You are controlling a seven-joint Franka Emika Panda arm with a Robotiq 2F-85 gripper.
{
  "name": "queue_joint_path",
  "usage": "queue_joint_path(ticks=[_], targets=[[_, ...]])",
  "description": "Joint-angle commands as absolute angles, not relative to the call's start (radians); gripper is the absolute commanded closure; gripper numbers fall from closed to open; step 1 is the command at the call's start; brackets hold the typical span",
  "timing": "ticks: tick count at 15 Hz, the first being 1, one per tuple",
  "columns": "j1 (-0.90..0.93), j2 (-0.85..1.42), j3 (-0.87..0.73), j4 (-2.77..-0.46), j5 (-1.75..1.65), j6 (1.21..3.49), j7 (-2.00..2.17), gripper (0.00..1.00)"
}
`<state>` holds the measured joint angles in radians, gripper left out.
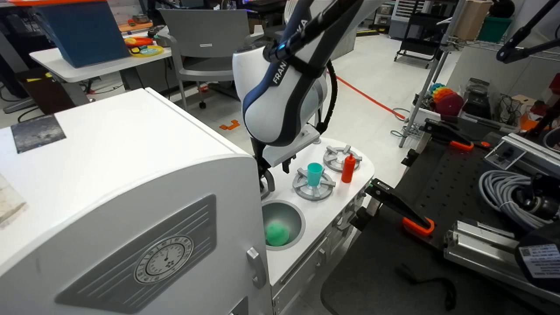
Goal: Turn the tap nozzle to the right
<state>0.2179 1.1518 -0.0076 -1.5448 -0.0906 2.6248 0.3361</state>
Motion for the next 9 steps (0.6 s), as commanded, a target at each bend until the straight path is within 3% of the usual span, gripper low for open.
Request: queue_joint_path(ticks=[1,9], targets=[[0.216,1.150,-0.058,-1.526,-0.065,2.556,0.325,0.00],[0.254,1.128,-0.282,-1.493,-0.133,2.588,0.403,0.00]])
